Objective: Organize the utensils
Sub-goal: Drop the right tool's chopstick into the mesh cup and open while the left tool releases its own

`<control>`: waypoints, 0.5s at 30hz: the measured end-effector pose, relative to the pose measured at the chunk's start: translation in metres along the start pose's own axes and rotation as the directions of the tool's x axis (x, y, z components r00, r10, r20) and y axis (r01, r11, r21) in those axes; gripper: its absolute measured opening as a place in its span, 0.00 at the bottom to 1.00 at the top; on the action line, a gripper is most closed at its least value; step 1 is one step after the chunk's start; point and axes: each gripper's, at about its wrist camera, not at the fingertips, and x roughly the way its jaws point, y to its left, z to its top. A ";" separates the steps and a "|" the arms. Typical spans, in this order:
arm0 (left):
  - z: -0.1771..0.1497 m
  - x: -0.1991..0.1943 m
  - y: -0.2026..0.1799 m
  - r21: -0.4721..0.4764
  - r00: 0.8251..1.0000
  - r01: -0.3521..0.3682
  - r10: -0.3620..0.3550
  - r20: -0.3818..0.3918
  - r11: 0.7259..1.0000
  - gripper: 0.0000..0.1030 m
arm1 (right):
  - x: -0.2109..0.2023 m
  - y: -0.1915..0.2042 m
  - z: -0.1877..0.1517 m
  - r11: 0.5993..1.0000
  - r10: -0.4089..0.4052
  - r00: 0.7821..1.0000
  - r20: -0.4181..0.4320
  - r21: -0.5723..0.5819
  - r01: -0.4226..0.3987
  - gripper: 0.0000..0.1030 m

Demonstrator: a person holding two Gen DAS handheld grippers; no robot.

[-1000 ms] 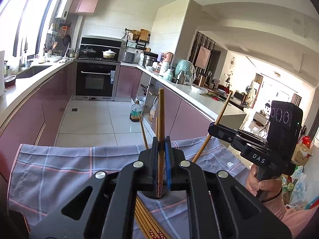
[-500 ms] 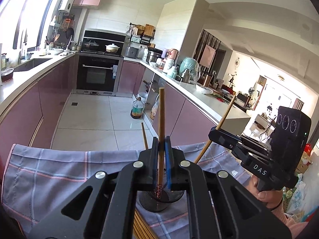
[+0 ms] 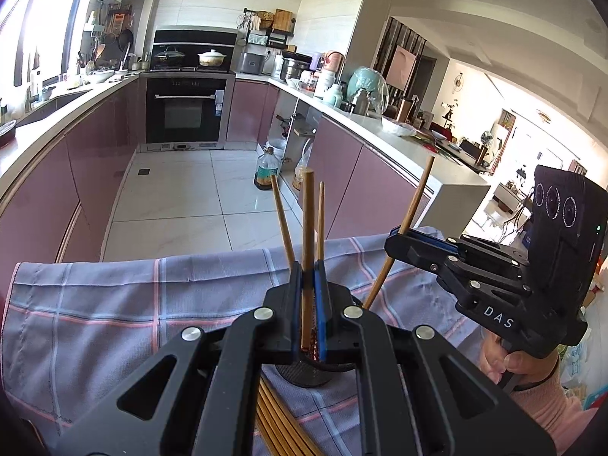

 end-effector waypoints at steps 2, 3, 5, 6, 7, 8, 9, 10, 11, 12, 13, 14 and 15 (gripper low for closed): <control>-0.002 0.008 0.001 0.002 1.000 -0.005 0.005 -0.021 1.000 0.07 | 0.006 -0.001 -0.002 1.000 0.000 1.000 -0.022 0.002 0.000 0.05; -0.003 0.011 0.001 0.004 1.000 -0.004 0.004 -0.030 1.000 0.07 | 0.008 -0.001 -0.003 1.000 0.000 0.999 -0.033 0.003 0.000 0.05; -0.005 0.013 0.005 0.007 0.999 0.000 0.000 -0.047 1.000 0.07 | 0.013 -0.002 -0.005 1.000 0.002 0.999 -0.053 0.010 -0.002 0.05; -0.005 0.016 0.005 0.006 0.999 0.001 -0.001 -0.052 1.000 0.07 | 0.015 -0.003 -0.006 1.000 0.003 0.998 -0.062 0.015 -0.002 0.05; -0.005 0.017 0.005 0.005 0.998 0.002 -0.002 -0.055 1.000 0.07 | 0.017 -0.004 -0.007 1.000 0.003 0.998 -0.069 0.019 -0.002 0.05; -0.004 0.019 0.006 0.004 0.999 0.004 -0.003 -0.054 1.000 0.07 | 0.020 -0.006 -0.008 1.000 0.002 0.997 -0.076 0.024 -0.001 0.05; -0.004 0.020 0.007 0.002 0.998 0.005 -0.004 -0.055 1.000 0.07 | 0.022 -0.008 -0.008 1.000 0.004 0.997 -0.083 0.029 -0.002 0.05; -0.003 0.022 0.008 0.001 0.998 0.006 -0.006 -0.056 1.000 0.07 | 0.022 -0.009 -0.008 0.999 0.004 0.997 -0.083 0.034 -0.001 0.05; -0.002 0.023 0.009 0.001 0.998 0.007 -0.006 -0.058 1.000 0.07 | 0.024 -0.011 -0.007 0.999 0.003 0.996 -0.086 0.039 0.001 0.05; -0.001 0.023 0.010 0.000 0.998 0.004 -0.004 -0.058 1.000 0.07 | 0.025 -0.012 -0.006 0.999 0.003 0.996 -0.088 0.043 0.001 0.05; 0.000 0.025 0.011 -0.001 0.998 0.000 0.000 -0.060 1.000 0.07 | 0.026 -0.013 -0.006 0.999 0.002 0.996 -0.089 0.046 0.002 0.05; 0.001 0.026 0.012 -0.003 0.998 -0.003 0.003 -0.061 1.000 0.07 | 0.027 -0.014 -0.005 0.999 0.000 0.996 -0.090 0.049 0.004 0.05; 0.002 0.028 0.012 -0.005 0.998 -0.005 0.004 -0.062 1.000 0.07 | 0.029 -0.015 -0.004 0.999 -0.001 0.996 -0.092 0.052 0.006 0.07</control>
